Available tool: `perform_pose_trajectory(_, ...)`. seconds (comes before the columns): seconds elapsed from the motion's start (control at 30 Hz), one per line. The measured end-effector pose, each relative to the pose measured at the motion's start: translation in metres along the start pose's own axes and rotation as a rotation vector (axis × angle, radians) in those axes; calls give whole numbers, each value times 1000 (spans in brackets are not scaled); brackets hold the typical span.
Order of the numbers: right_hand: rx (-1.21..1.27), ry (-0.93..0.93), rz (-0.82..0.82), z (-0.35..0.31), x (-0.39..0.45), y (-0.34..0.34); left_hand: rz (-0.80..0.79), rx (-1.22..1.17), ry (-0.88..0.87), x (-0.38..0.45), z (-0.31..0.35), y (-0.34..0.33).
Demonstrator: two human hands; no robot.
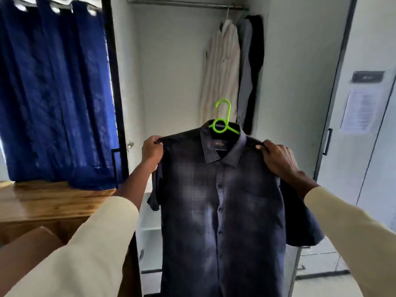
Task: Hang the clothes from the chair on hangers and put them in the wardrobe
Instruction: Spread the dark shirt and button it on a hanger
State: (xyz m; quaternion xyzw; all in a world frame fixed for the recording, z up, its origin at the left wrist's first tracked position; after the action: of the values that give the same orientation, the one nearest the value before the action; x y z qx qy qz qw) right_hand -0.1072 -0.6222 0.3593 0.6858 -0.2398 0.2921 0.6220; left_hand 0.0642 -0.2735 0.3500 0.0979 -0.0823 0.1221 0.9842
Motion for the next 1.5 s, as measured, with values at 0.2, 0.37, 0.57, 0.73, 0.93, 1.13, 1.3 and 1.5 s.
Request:
perform_pose_trajectory(0.2, 54, 62, -39, 44, 110, -13, 212, -70, -24, 97, 61, -64)
perform_pose_trajectory(0.37, -54, 129, 56, 72, 196, -56, 218, -95, -82, 206, 94, -92)
perform_pose_trajectory(0.57, -137, 245, 359, 81, 334, -80, 219, -74, -264, 349, 154, -122)
perform_pose_trajectory(0.73, -221, 257, 479, 86, 447, -67, 199, -80, -395, 446, 220, -158)
perform_pose_trajectory(0.93, -321, 194, 533, 106, 551, -51, 140, 198, -605, 523, 270, -234)
perform_pose_trajectory(1.13, -330, 272, 610, 118, 661, -55, 163, 467, -814, 565, 330, -308)
perform_pose_trajectory(1.3, -301, 187, 675, 127, 745, -55, 165, 636, -894, 593, 388, -357)
perform_pose_trajectory(1.5, -321, 111, 777, 148, 808, -50, 211, 639, -920, 624, 433, -380)
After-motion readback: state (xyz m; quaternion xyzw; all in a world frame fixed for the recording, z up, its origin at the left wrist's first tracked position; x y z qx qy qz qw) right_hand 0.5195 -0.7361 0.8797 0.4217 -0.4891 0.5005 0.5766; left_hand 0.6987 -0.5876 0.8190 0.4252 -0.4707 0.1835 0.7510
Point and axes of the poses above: each hand's wrist, its own x-axis towards the middle knuckle, its own y-axis out of the back of the hand, z = x × y, the point moved 2 cm from there along x, towards the middle knuckle, and after that the axes turned 15 degrees about y, right-handed, at the moved point
